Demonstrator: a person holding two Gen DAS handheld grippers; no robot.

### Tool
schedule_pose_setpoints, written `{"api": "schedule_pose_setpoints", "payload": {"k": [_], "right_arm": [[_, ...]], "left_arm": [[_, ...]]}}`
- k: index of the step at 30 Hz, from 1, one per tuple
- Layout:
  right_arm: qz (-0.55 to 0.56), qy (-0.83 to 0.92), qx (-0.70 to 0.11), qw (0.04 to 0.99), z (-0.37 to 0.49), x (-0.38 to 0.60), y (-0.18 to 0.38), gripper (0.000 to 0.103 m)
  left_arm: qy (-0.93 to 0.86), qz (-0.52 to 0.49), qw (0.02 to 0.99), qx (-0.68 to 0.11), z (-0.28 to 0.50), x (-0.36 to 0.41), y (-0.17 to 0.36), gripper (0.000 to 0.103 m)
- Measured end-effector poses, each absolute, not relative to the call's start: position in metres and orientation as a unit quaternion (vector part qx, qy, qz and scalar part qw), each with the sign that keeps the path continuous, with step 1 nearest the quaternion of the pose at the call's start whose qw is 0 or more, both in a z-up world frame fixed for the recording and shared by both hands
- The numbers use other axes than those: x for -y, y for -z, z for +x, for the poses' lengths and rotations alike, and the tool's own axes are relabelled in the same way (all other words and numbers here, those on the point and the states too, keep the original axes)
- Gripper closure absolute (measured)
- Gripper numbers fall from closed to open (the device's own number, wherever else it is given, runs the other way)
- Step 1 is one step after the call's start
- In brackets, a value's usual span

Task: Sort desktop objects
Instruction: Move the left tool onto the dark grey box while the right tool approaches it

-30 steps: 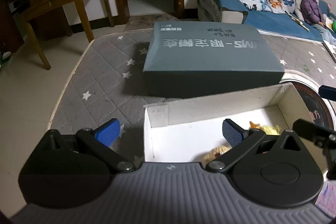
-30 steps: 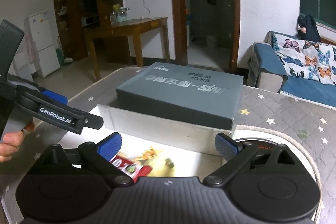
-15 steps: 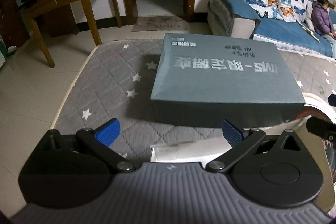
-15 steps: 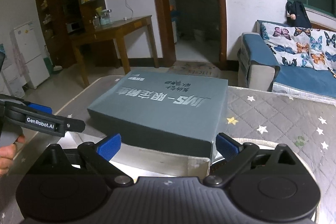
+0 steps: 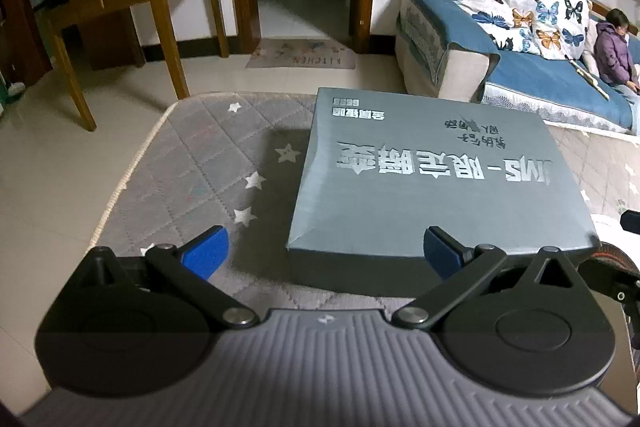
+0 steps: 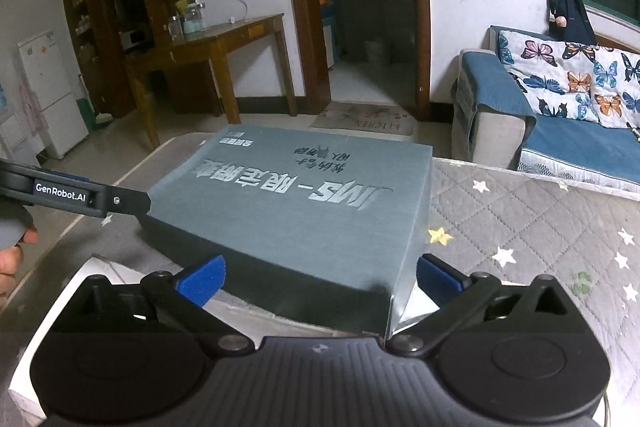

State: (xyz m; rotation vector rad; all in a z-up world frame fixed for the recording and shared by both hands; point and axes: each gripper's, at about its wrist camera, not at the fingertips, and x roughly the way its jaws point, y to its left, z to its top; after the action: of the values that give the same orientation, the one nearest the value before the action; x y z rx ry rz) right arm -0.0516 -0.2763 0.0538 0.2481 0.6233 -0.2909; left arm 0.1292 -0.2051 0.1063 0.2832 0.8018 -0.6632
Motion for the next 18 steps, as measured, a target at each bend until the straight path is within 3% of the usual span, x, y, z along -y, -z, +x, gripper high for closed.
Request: {"api": "schedule_pose_setpoints", "payload": {"k": [18], "right_arm": [[0.154, 0.133, -0.327, 0.923, -0.031, 0.299, -0.036, 0.000]], "left_arm": [[0.326, 0.118, 0.839, -0.419, 0.160, 0.219, -0.083, 0.000]]}}
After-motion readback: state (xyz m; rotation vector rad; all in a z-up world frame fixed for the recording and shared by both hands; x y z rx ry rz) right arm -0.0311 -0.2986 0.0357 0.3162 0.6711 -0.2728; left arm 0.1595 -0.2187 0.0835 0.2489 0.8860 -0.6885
